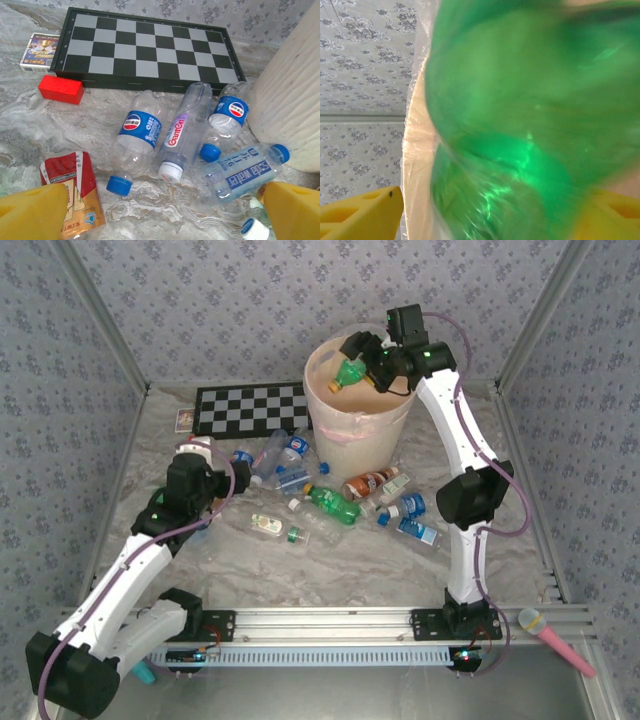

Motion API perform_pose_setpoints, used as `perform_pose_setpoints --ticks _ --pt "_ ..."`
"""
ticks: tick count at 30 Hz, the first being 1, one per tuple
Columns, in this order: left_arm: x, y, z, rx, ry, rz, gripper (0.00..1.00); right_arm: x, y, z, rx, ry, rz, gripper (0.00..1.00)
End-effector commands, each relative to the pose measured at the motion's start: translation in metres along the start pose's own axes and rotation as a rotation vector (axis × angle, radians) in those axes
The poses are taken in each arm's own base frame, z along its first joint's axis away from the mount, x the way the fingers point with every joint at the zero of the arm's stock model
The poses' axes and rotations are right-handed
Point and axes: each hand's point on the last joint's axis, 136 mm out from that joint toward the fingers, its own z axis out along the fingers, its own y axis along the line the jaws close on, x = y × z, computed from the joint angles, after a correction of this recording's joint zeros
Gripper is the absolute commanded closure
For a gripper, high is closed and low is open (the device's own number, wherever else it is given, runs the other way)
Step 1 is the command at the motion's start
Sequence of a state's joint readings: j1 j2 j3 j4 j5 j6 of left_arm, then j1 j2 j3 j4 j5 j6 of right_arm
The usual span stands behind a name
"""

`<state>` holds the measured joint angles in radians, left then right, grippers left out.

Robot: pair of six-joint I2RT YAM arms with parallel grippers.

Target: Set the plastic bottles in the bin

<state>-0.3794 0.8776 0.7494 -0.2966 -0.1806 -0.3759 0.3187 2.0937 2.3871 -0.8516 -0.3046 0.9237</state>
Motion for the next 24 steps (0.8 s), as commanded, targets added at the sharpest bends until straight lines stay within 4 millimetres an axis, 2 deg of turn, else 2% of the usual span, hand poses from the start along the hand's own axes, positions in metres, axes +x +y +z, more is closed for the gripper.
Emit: perform_pose_setpoints --ticks 1,3,9,15,19,24 --pt "-0.021 -0.013 -0.012 0.058 -0.029 -0.051 0.0 -0.003 0.024 -0.032 -0.055 -0.029 -0.061 0.08" --pt "-0.023 -0.015 -0.012 0.065 -0.031 -0.075 0.0 -0.004 0.027 -0.04 -0.065 -0.036 -0.071 0.03" --pt "-0.031 -0.02 -0.012 0.082 -0.034 -0.114 0.0 -0.01 0.032 -0.07 -0.113 -0.07 -0.112 0.02" --pt "-0.041 -0.038 -0.008 0.149 -0.024 -0.129 0.0 -0.019 0.018 -0.109 -0.131 -0.121 -0.155 0.02" --pt "-0.047 -0.055 -0.003 0.197 -0.007 -0.129 0.0 -0.017 -0.013 -0.128 -0.09 -0.137 -0.166 0.01" --pt "-0.054 -0.086 0.007 0.248 0.041 -0.087 0.0 -0.008 -0.078 -0.159 0.032 -0.177 -0.103 0.0"
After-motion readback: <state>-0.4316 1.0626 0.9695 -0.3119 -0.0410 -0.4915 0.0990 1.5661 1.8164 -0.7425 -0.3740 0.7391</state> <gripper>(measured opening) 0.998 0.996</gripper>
